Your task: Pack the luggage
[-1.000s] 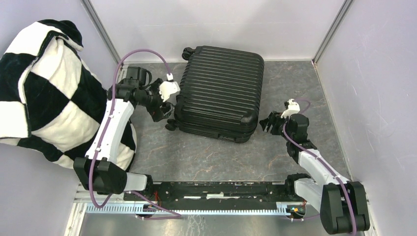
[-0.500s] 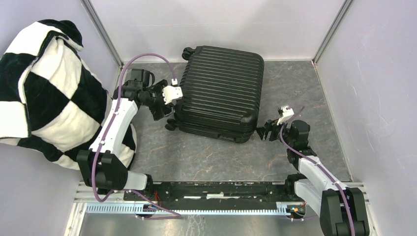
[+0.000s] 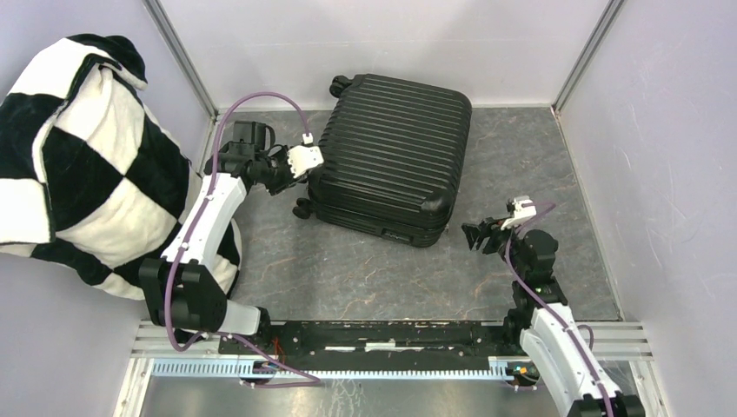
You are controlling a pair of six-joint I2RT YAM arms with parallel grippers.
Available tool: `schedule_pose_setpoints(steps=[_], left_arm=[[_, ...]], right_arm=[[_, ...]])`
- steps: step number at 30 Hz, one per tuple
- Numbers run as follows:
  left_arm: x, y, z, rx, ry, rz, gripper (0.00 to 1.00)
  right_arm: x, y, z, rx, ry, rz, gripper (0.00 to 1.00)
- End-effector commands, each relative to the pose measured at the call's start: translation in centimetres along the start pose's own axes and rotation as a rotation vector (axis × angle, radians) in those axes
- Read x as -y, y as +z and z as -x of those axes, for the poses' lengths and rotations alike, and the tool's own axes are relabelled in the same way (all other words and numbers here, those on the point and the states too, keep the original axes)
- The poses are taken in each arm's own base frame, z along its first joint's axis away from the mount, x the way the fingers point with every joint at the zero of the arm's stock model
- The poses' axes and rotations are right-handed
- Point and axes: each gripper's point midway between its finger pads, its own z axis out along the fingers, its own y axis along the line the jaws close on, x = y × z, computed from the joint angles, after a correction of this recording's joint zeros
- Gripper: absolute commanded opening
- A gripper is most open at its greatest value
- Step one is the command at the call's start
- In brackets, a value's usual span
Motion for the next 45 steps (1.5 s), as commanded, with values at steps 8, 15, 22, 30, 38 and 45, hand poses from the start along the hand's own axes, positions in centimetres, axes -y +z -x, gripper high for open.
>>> schedule_pose_setpoints(steps=[8, 15, 22, 30, 38, 45], left_arm=[[-3.8, -0.5, 4.2, 0.148, -0.080, 0.117, 0.29], [-3.4, -1.6, 4.6, 0.151, -0.055, 0.103, 0.31], [-1.4, -2.3, 3.0, 0.065, 0.092, 0.008, 0.95], [-3.4, -0.8, 3.2, 0.064, 0.275, 0.023, 1.00], [-3.1, 2.6, 3.1, 0.029, 0.409, -0.046, 1.00], [-3.6, 3.6, 4.2, 0.045, 0.431, -0.011, 0.95]], right_arm=[[-5.2, -0.2, -1.5, 0.012, 0.009, 0.326, 0.65], [-6.3, 0.5, -0.6, 0.042, -0.021, 0.381, 0.61], [-7.2, 1.3, -1.6, 0.001, -0.043, 0.406, 0.57], [-7.0, 1.3, -2.0, 0.008, -0.050, 0.397, 0.56], [-7.3, 1.2, -2.2, 0.006, -0.029, 0.414, 0.54], [-6.9, 1.2, -2.9, -0.010, -0.026, 0.393, 0.53]])
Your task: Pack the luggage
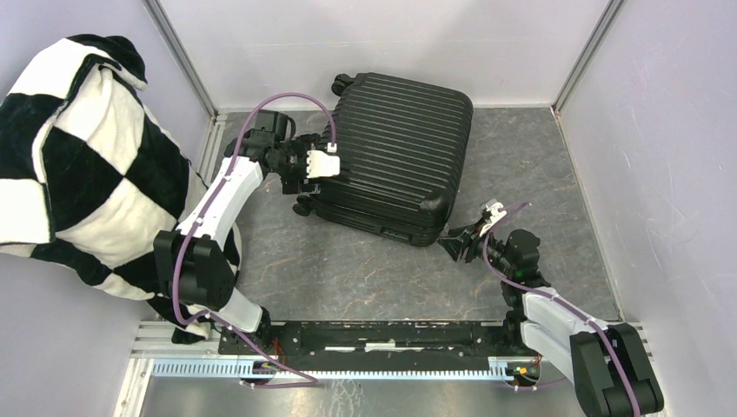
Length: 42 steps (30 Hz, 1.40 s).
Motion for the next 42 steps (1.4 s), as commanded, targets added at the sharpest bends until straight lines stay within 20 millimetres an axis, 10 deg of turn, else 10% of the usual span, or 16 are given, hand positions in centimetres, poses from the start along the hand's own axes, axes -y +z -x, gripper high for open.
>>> schedule_pose_setpoints(steps=[1, 10, 27, 34, 42], left_arm=[[-2.6, -0.4, 1.2, 0.013, 0.088, 0.093, 0.90], [-4.6, -2.6, 2.9, 0.048, 0.039, 0.194, 0.35], [-5.0, -4.4, 4.1, 0.084, -0.036, 0.242, 0.31], [-4.8, -4.3, 3.8, 0.076, -0.048, 0.251, 0.30], [-4.9, -4.3, 3.6, 0.074, -0.088, 0.267, 0.28]], right_arm=[[0.0, 0.0, 0.4, 0.027, -0.022, 0.001, 0.53], [1.1, -0.2, -0.6, 0.019, -0.009, -0.059, 0.52], [2.8, 2.1, 4.2, 0.095, -0.097, -0.102, 0.50], [1.9, 2.1, 4.2, 0.103, -0.114, -0.051, 0.18], [1.5, 1.4, 4.8, 0.134, -0.123, -0.060, 0.05]])
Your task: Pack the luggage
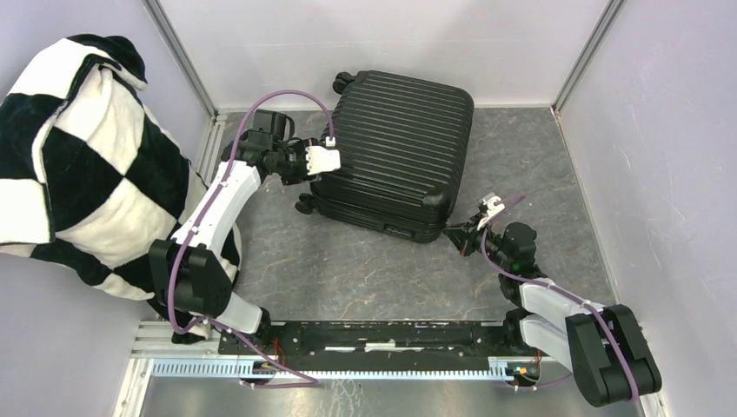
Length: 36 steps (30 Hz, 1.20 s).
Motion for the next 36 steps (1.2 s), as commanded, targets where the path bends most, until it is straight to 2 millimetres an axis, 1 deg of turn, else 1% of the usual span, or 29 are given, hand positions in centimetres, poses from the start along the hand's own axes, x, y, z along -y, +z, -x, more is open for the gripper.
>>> schedule_pose_setpoints(steps=[1, 2, 6, 11, 12, 14, 17, 21, 23, 25, 27, 29, 31, 36], left_arm=[[-4.4, -2.8, 2.8, 0.084, -0.036, 0.202, 0.27], [-4.4, -2.8, 3.0, 0.091, -0.053, 0.206, 0.26], [-4.4, -2.9, 3.5, 0.120, -0.142, 0.211, 0.19], [-4.0, -2.6, 3.7, 0.130, -0.312, 0.220, 0.04], [-3.7, -2.6, 3.8, 0.131, -0.341, 0.217, 0.02], [-3.0, -2.5, 4.1, 0.139, -0.384, 0.207, 0.02], [-1.6, -2.5, 4.9, 0.152, -0.426, 0.199, 0.02], [0.4, -2.6, 6.4, 0.183, -0.479, 0.184, 0.02], [1.2, -2.8, 7.2, 0.196, -0.499, 0.176, 0.02], [1.7, -3.1, 7.6, 0.202, -0.525, 0.179, 0.02], [2.1, -3.5, 8.0, 0.207, -0.545, 0.179, 0.02], [2.5, -3.9, 8.3, 0.210, -0.561, 0.172, 0.02], [3.2, -4.3, 8.8, 0.220, -0.562, 0.155, 0.02], [4.7, -4.9, 10.1, 0.250, -0.569, 0.102, 0.02]], right_arm=[[-0.3, 0.1, 4.4, 0.148, -0.082, 0.004, 0.02], [-0.5, 0.0, 4.4, 0.154, -0.077, 0.006, 0.00], [-1.6, -0.3, 3.5, 0.146, -0.057, 0.023, 0.00], [-3.6, -0.2, 1.1, 0.089, -0.053, 0.040, 0.00], [-4.0, -0.2, 0.6, 0.076, -0.051, 0.041, 0.00], [-4.8, -0.2, -0.2, 0.060, -0.044, 0.041, 0.00], [-5.9, -0.1, -0.6, 0.066, -0.031, 0.036, 0.00], [-7.5, 0.6, -0.2, 0.073, -0.047, 0.014, 0.00], [-8.0, 1.2, -0.1, 0.062, -0.073, -0.025, 0.00], [-8.3, 1.9, 0.0, 0.052, -0.081, -0.063, 0.00], [-9.0, 2.5, 0.1, 0.050, -0.091, -0.075, 0.00], [-10.1, 3.1, 0.1, 0.046, -0.115, -0.074, 0.00], [-11.6, 3.9, 0.0, 0.034, -0.150, -0.053, 0.00], [-16.6, 6.1, -0.4, 0.017, -0.236, 0.058, 0.00]])
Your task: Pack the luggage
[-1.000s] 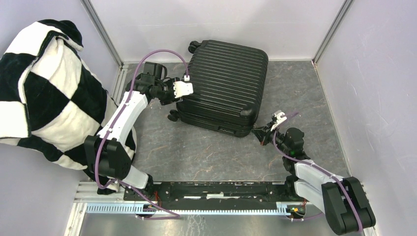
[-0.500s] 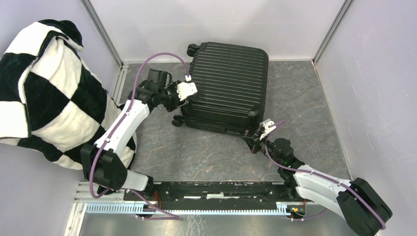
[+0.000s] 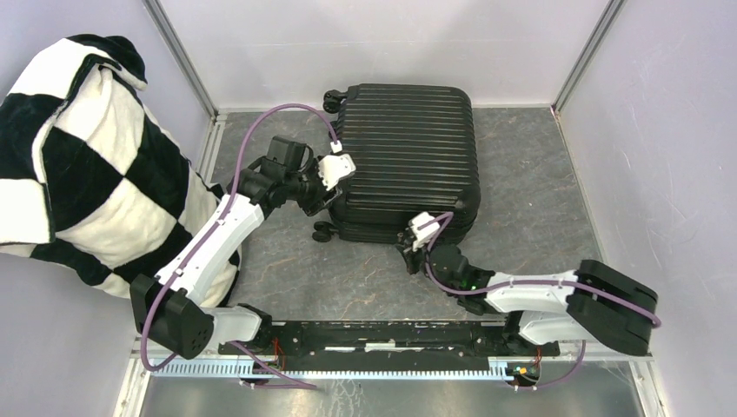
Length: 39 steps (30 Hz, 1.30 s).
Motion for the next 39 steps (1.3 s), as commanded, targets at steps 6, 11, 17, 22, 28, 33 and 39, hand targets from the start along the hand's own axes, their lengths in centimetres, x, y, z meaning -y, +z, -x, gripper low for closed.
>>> schedule_pose_setpoints(steps=[6, 11, 17, 22, 28, 33, 39], left_arm=[[1.3, -3.5, 6.4, 0.240, -0.142, -0.015, 0.02], [2.0, -3.3, 7.2, 0.252, -0.177, -0.047, 0.02], [2.7, -3.1, 8.1, 0.254, -0.226, -0.071, 0.02], [3.2, -2.8, 8.0, 0.249, -0.234, -0.090, 0.02], [3.7, -2.8, 7.5, 0.244, -0.230, -0.098, 0.02], [3.9, -3.0, 7.0, 0.243, -0.233, -0.091, 0.02], [2.3, -2.6, 6.7, 0.221, -0.233, -0.013, 0.02]], right_arm=[[-11.7, 2.7, 4.1, 0.128, -0.124, 0.283, 0.00], [-15.8, 3.3, 5.4, 0.216, -0.120, 0.386, 0.00], [-19.1, 5.1, 6.9, 0.277, -0.089, 0.444, 0.00], [-20.4, 6.7, 7.1, 0.288, -0.038, 0.439, 0.00], [-20.2, 8.4, 7.9, 0.318, -0.006, 0.363, 0.00], [-18.3, 9.6, 8.5, 0.337, 0.015, 0.272, 0.00], [-13.9, 8.7, 8.7, 0.295, 0.093, 0.208, 0.37]])
